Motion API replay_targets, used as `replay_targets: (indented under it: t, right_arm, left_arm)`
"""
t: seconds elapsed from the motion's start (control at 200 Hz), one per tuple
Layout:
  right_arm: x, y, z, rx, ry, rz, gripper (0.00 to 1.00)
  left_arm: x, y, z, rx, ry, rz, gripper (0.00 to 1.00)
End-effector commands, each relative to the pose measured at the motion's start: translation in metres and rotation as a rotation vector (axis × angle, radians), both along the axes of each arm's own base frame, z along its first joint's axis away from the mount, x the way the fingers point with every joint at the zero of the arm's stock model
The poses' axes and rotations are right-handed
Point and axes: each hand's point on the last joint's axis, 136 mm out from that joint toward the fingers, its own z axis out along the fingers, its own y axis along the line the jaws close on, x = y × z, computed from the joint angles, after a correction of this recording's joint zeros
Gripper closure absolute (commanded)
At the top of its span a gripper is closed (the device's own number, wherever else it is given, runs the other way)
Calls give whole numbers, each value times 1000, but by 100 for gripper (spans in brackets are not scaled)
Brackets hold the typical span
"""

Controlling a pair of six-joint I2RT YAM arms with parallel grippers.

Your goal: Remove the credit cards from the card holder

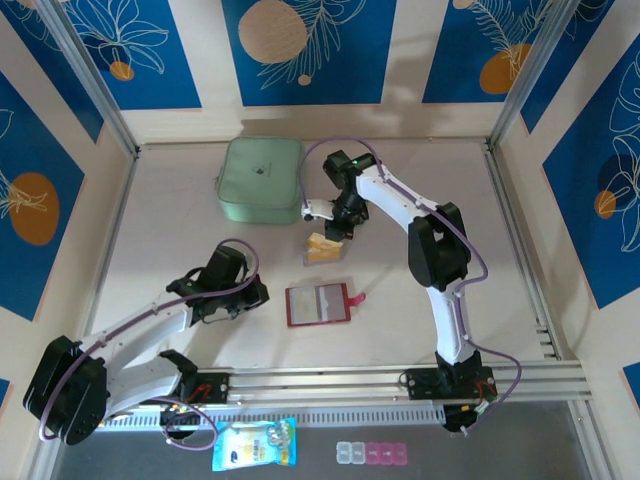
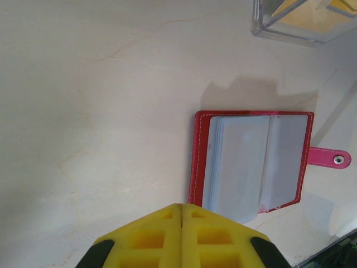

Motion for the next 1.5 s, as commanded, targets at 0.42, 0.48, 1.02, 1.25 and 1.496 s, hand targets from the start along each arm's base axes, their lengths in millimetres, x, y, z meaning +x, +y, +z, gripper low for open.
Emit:
replay_targets:
  t: [0.42,0.48,1.02,1.25,1.496]
  right_arm:
    - [-11,0,9,-42,13,-14,88]
    - [-7,-4,14,-50,-12,-24,87]
    - [2,-1,44,9,-85,-311,88]
    - [-35,15,48,139,28,-542,87]
    - [-68,13,39,208,200,-873,88]
  left_arm:
    - [3,-3,3,-15,2,-15,95]
    - [4,-4,4,-19,0,-17,95]
    - [9,-20,5,-85,-4,-46,95]
    - [11,-39,2,-117,4,-89,95]
    - [5,-63,-9,-118,26,-138,95]
